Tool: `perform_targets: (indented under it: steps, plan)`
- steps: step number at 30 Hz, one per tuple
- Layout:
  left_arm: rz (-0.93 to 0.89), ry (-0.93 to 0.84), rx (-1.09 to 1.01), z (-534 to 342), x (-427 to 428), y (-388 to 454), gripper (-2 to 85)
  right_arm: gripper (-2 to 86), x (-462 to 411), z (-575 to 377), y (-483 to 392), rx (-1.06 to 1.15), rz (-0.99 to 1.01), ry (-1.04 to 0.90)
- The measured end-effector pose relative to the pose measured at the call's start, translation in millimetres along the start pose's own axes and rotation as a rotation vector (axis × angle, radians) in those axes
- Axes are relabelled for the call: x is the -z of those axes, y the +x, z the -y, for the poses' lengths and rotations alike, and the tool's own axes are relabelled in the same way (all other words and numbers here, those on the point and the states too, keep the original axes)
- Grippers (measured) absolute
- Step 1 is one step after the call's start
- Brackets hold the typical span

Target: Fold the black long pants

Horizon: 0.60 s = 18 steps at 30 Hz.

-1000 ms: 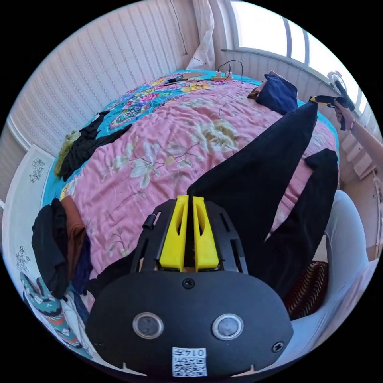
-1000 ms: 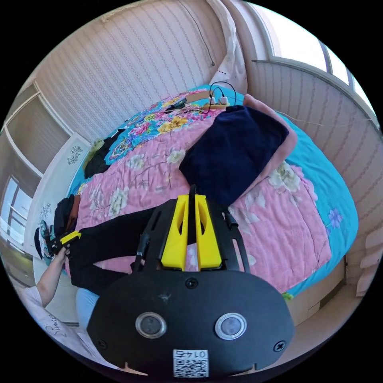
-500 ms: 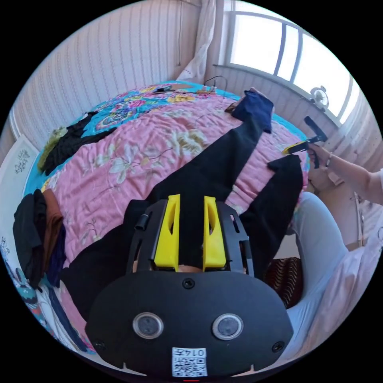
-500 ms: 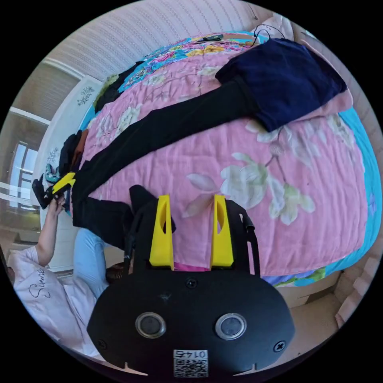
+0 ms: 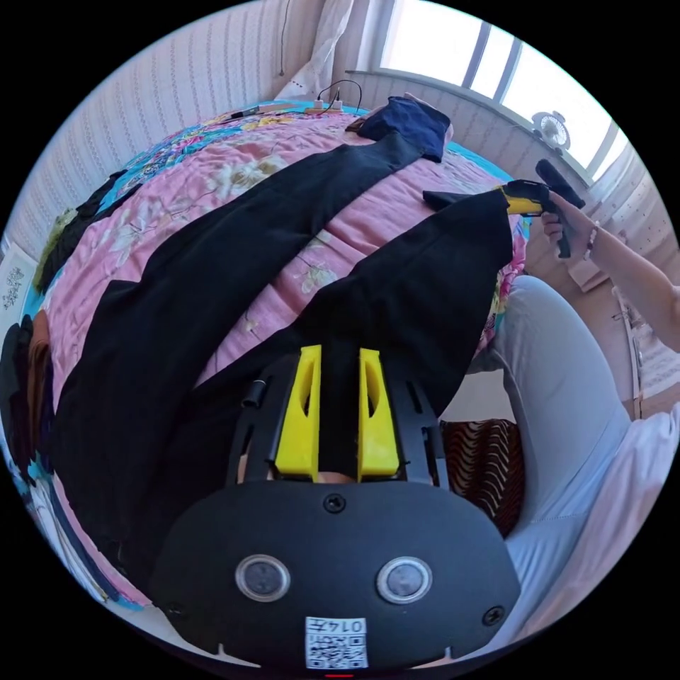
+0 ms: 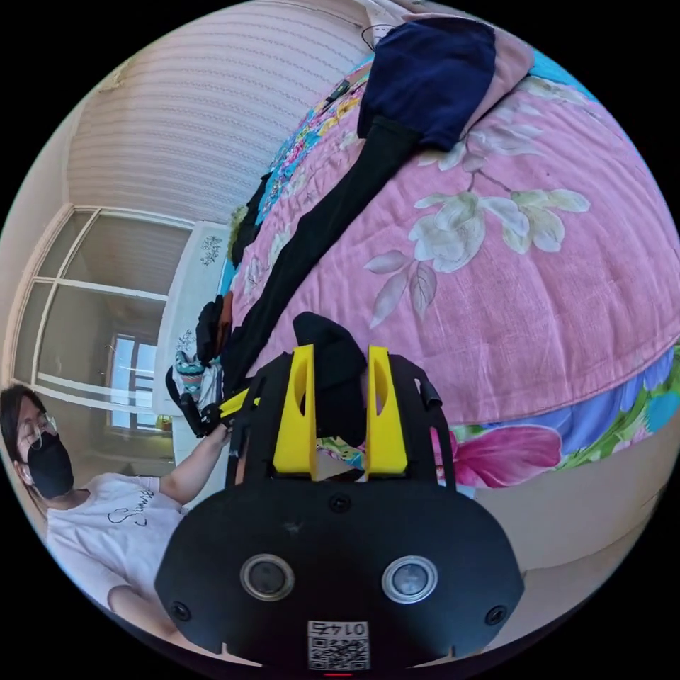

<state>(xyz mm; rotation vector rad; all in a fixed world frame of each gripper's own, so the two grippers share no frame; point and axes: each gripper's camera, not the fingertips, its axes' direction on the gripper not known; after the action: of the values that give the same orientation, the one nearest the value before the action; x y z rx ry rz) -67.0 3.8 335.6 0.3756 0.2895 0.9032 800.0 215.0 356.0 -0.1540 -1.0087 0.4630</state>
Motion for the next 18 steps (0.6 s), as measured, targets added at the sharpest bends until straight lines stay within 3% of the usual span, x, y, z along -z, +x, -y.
perform_targets:
  steps: [4,8,12,14,18]
  plan:
    - [-0.049,0.013,0.044,-9,8,-7,2.3,3.8,11,-17,-4,0.024,0.054,0.05]
    - [-0.037,0.082,0.043,-24,34,-2,-0.3,2.2,67,-76,-53,0.112,0.0,0.369]
    - [-0.028,0.183,0.118,-42,60,-9,-0.6,2.0,79,-99,-112,0.246,-0.224,0.487]
    - [-0.049,0.144,0.155,-45,49,-18,-0.6,2.0,71,-92,-106,0.249,-0.279,0.46]
    - [-0.161,0.089,0.233,-56,25,-37,-0.2,3.4,50,-100,-46,-0.005,-0.327,0.384]
